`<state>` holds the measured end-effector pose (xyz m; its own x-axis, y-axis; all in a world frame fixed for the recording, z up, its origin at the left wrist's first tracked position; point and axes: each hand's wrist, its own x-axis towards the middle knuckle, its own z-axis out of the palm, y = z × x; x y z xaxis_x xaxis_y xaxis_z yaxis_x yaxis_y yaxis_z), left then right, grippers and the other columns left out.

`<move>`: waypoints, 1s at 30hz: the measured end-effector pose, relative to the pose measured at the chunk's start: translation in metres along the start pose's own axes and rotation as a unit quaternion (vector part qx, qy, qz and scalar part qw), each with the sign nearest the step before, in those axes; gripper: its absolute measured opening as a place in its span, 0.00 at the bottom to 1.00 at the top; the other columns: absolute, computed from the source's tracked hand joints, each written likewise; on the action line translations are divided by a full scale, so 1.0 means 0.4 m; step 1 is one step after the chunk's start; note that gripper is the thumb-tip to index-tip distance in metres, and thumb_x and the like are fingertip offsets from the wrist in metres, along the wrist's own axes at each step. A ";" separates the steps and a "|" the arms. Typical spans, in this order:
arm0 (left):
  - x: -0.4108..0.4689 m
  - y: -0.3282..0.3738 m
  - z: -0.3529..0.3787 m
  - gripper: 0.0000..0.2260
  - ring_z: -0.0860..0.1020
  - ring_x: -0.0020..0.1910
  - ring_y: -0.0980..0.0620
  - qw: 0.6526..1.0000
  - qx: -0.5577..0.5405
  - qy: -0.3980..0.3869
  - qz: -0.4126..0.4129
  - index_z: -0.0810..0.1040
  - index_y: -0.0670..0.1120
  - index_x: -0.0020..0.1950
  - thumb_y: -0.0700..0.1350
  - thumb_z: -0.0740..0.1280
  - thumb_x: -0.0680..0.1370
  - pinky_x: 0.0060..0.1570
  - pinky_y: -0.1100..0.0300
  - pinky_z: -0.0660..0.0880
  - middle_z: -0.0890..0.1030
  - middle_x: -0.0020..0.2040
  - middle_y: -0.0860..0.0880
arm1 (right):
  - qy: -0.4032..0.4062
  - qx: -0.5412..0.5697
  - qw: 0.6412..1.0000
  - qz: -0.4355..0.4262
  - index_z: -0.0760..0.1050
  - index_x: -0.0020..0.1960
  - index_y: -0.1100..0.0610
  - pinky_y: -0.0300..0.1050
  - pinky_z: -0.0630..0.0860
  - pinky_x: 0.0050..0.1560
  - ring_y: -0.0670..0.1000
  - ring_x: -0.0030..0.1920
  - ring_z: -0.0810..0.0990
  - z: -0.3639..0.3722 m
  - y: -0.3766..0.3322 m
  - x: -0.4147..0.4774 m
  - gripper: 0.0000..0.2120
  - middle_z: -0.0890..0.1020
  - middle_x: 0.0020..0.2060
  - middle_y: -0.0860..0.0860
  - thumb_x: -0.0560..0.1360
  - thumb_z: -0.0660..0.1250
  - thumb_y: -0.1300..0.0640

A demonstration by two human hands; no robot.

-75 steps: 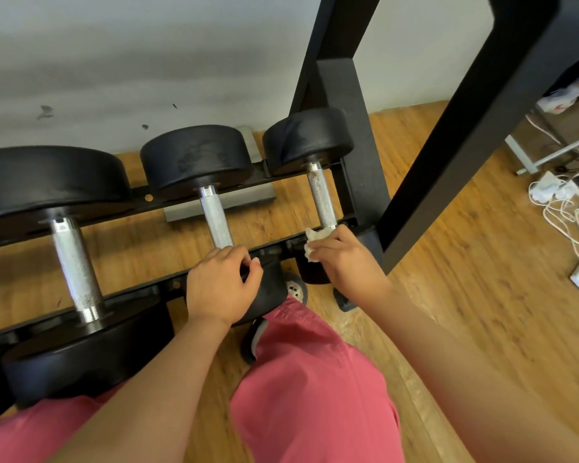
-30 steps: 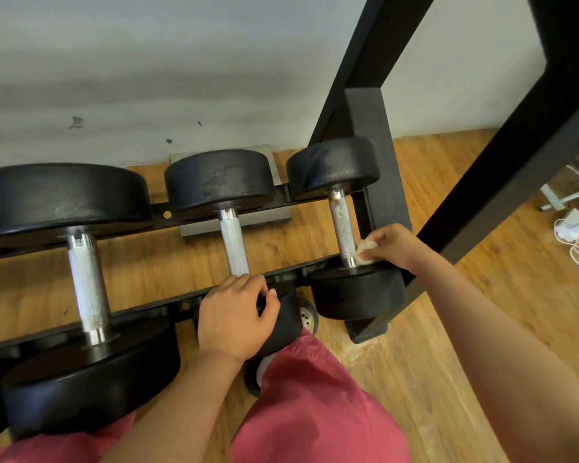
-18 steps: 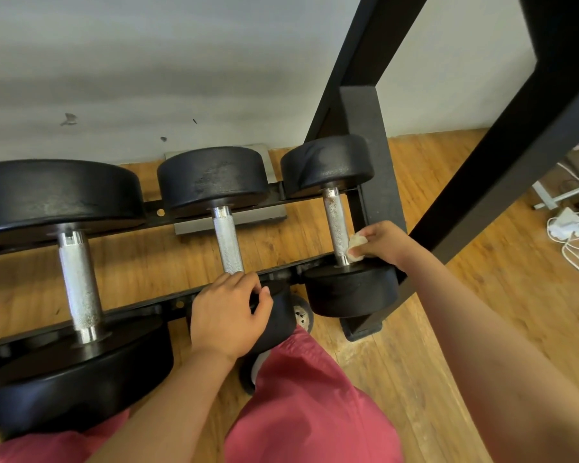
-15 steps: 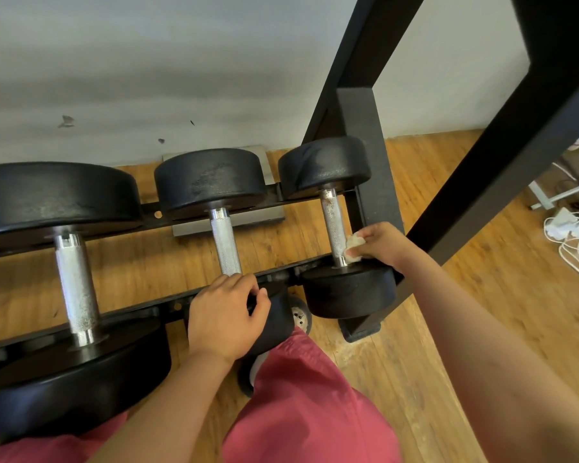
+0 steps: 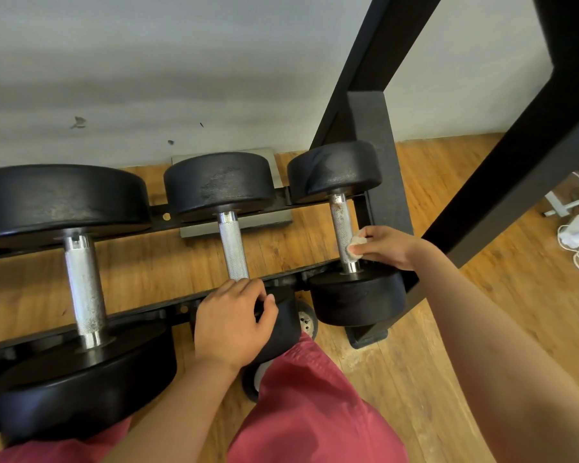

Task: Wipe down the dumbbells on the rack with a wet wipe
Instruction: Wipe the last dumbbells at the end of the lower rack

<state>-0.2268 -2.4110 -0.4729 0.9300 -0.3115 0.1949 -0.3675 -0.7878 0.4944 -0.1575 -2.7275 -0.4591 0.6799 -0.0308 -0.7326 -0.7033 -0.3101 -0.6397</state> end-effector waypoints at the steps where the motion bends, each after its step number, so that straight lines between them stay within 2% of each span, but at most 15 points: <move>1: 0.000 0.000 0.000 0.12 0.74 0.31 0.55 1.000 0.000 0.001 0.000 0.73 0.51 0.35 0.53 0.57 0.75 0.29 0.63 0.62 0.75 0.31 0.57 | -0.014 -0.018 1.000 0.008 0.74 0.55 0.58 0.41 0.75 0.61 0.51 0.58 0.80 -0.005 0.001 0.003 0.13 0.80 0.55 0.56 0.73 0.73 0.62; 6: 0.001 -0.001 0.002 0.11 0.75 0.32 0.54 1.000 -0.003 -0.006 -0.004 0.73 0.51 0.36 0.53 0.57 0.75 0.28 0.62 0.64 0.75 0.31 0.56 | -0.040 -0.076 0.996 0.029 0.75 0.57 0.62 0.42 0.78 0.58 0.52 0.56 0.82 -0.012 -0.007 0.006 0.17 0.81 0.55 0.57 0.71 0.75 0.62; 12: 0.000 0.002 0.000 0.12 0.74 0.31 0.55 1.000 -0.003 -0.005 -0.008 0.74 0.51 0.36 0.53 0.57 0.75 0.28 0.62 0.64 0.75 0.31 0.57 | 0.029 -0.003 0.999 -0.018 0.79 0.50 0.60 0.36 0.80 0.47 0.49 0.48 0.84 -0.023 0.029 -0.007 0.08 0.83 0.48 0.57 0.72 0.72 0.66; 18: 0.001 0.004 -0.002 0.12 0.75 0.32 0.54 1.000 0.000 -0.005 -0.006 0.75 0.51 0.36 0.52 0.56 0.75 0.28 0.62 0.63 0.76 0.31 0.57 | 0.016 -0.055 0.998 -0.019 0.77 0.50 0.61 0.41 0.79 0.54 0.52 0.52 0.83 -0.007 0.008 -0.007 0.12 0.84 0.49 0.57 0.70 0.75 0.64; 24: 0.002 0.004 -0.004 0.12 0.75 0.31 0.54 1.000 0.006 -0.007 -0.002 0.75 0.51 0.36 0.52 0.56 0.75 0.28 0.63 0.61 0.75 0.31 0.56 | 0.107 -0.012 0.992 -0.071 0.77 0.43 0.60 0.32 0.77 0.38 0.47 0.40 0.84 0.013 0.026 -0.027 0.07 0.83 0.39 0.54 0.69 0.75 0.67; 27: 0.001 0.003 -0.002 0.12 0.74 0.31 0.54 1.000 0.009 -0.002 0.000 0.75 0.50 0.35 0.52 0.56 0.75 0.28 0.63 0.62 0.75 0.31 0.56 | 0.114 0.004 0.991 -0.073 0.79 0.45 0.60 0.31 0.77 0.38 0.47 0.42 0.83 0.015 0.024 -0.027 0.07 0.83 0.40 0.53 0.70 0.74 0.66; 30: 0.000 0.006 -0.004 0.12 0.74 0.31 0.54 1.000 0.005 -0.006 -0.002 0.75 0.50 0.35 0.52 0.57 0.75 0.28 0.62 0.63 0.75 0.31 0.56 | 0.101 -0.047 0.992 -0.057 0.80 0.51 0.61 0.33 0.76 0.43 0.46 0.45 0.82 0.024 0.007 -0.024 0.11 0.83 0.45 0.53 0.71 0.76 0.60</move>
<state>-0.2276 -2.4119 -0.4704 0.9315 -0.3141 0.1834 -0.3636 -0.7948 0.4858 -0.1679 -2.7191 -0.4560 0.7879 -0.1782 -0.5894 -0.6040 -0.4102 -0.6833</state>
